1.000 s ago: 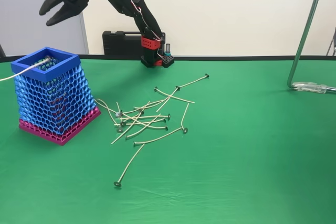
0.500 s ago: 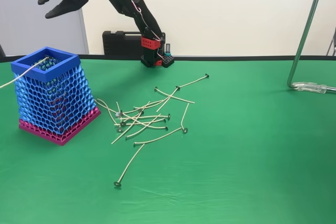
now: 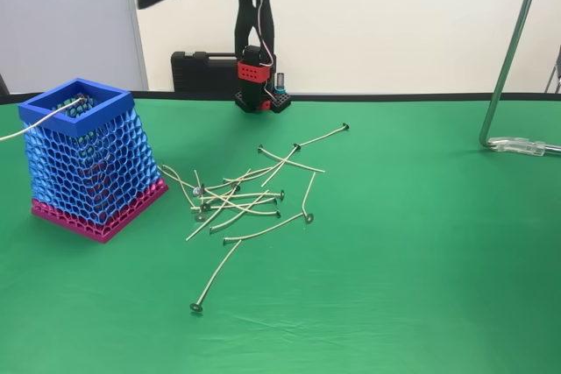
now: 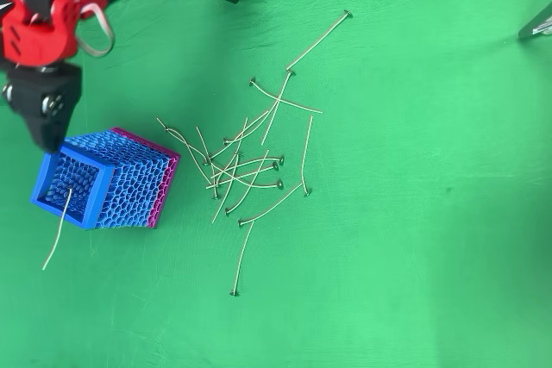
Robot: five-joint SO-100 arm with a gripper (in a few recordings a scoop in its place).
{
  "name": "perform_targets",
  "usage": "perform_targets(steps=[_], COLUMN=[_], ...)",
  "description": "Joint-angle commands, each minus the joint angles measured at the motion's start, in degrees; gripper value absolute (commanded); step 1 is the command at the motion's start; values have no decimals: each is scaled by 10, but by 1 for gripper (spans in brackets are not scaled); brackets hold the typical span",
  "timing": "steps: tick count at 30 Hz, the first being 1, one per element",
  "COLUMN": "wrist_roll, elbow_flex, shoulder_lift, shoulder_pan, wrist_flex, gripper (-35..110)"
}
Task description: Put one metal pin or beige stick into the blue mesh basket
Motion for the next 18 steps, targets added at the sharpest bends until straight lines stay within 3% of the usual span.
perform_targets(steps=[1, 18], wrist_roll=[4, 33], elbow_flex=[182, 736], shoulder_lift=[98, 493], shoulder_pan=[-46, -238], wrist_flex=[-43, -180], gripper=[1, 1])
